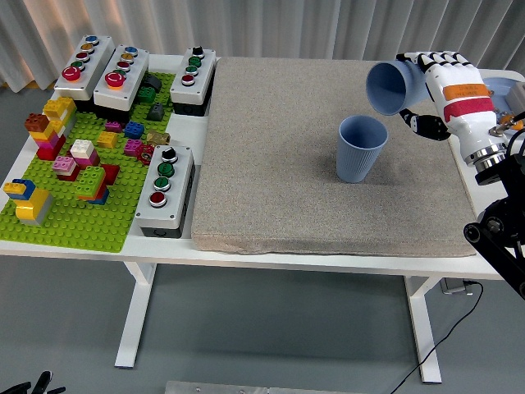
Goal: Pick cup pour cup place
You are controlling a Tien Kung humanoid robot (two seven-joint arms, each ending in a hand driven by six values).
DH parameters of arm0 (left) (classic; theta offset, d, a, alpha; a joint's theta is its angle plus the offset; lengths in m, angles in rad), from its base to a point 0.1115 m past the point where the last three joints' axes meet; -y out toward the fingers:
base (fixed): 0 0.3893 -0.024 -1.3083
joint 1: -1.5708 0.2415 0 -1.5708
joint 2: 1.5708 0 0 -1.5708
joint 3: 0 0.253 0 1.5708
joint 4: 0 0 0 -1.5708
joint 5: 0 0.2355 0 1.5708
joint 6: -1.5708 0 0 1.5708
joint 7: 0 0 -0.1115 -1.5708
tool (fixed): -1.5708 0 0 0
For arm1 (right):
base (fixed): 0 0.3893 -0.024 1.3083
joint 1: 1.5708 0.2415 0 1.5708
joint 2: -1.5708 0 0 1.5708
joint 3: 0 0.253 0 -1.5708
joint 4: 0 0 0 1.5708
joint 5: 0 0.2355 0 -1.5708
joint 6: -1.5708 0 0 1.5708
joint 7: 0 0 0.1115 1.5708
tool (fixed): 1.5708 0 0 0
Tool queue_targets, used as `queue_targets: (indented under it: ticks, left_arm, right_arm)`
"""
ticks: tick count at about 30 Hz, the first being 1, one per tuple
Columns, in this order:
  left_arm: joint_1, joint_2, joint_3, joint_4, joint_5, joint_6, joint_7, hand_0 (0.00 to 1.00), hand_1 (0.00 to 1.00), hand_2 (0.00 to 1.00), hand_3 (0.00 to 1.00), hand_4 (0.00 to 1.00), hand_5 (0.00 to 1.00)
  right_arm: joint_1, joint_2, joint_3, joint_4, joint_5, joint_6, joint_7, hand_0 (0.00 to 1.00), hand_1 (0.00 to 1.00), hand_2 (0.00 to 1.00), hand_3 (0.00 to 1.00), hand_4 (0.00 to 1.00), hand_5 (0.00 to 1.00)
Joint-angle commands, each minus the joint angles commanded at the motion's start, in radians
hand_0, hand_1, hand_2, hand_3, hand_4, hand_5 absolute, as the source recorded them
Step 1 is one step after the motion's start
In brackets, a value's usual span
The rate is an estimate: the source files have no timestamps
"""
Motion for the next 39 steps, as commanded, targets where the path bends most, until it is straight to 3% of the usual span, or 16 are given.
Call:
queue_targets:
  ticks: [3, 6, 13, 18, 25, 30, 39]
  left_arm:
    - [0.001, 0.000, 0.001, 0.000, 0.000, 0.000, 0.000, 0.720, 0.653, 0.730, 0.652, 0.485, 0.973]
    - [0.001, -0.001, 0.002, 0.000, -0.002, 0.001, -0.001, 0.720, 0.653, 0.730, 0.652, 0.485, 0.971]
    - [0.003, -0.002, 0.005, 0.000, -0.003, 0.000, 0.000, 0.720, 0.654, 0.730, 0.652, 0.485, 0.971]
    - [0.005, -0.002, 0.007, 0.000, -0.004, -0.001, 0.001, 0.719, 0.655, 0.730, 0.653, 0.484, 0.972]
    - [0.005, -0.003, 0.008, 0.000, -0.004, -0.001, 0.001, 0.719, 0.657, 0.730, 0.653, 0.484, 0.972]
    - [0.002, -0.004, 0.003, 0.000, 0.001, -0.001, 0.002, 0.719, 0.657, 0.730, 0.652, 0.484, 0.976]
    - [0.001, -0.007, 0.001, 0.000, 0.004, -0.002, 0.001, 0.719, 0.658, 0.730, 0.653, 0.484, 0.977]
  right_arm:
    - [-0.006, 0.006, 0.008, -0.010, 0.050, 0.008, 0.019, 0.856, 0.608, 0.492, 0.540, 0.554, 0.002]
    - [-0.012, 0.013, 0.025, -0.036, 0.177, 0.019, 0.054, 0.855, 0.608, 0.492, 0.540, 0.555, 0.002]
    - [-0.031, 0.031, 0.120, -0.094, 0.476, 0.095, 0.123, 0.854, 0.608, 0.493, 0.541, 0.554, 0.002]
    - [-0.038, 0.030, 0.149, -0.094, 0.677, 0.127, 0.122, 0.853, 0.608, 0.492, 0.541, 0.553, 0.002]
    - [-0.062, 0.040, 0.235, -0.088, 0.970, 0.219, 0.083, 0.849, 0.604, 0.492, 0.541, 0.554, 0.002]
    - [-0.107, 0.046, 0.259, -0.104, 1.171, 0.233, 0.080, 0.855, 0.606, 0.492, 0.540, 0.555, 0.002]
    - [-0.160, 0.047, 0.251, -0.119, 1.228, 0.240, 0.087, 0.847, 0.605, 0.492, 0.542, 0.554, 0.002]
